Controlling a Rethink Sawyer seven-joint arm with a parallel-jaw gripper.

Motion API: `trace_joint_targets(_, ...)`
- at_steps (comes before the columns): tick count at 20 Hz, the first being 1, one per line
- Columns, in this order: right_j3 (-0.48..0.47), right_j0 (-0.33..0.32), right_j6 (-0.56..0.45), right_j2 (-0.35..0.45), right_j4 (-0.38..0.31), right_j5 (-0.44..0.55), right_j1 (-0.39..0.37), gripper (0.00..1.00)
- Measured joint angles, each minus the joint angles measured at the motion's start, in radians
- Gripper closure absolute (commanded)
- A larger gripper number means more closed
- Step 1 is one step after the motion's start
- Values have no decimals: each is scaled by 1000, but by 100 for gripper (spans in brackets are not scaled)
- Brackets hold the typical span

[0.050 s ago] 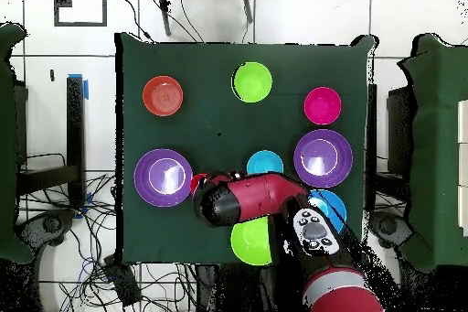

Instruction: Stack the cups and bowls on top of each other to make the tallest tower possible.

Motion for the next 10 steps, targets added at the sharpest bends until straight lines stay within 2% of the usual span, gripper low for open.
trace_joint_targets(10,1,1,0,-28,0,-19,26,0)
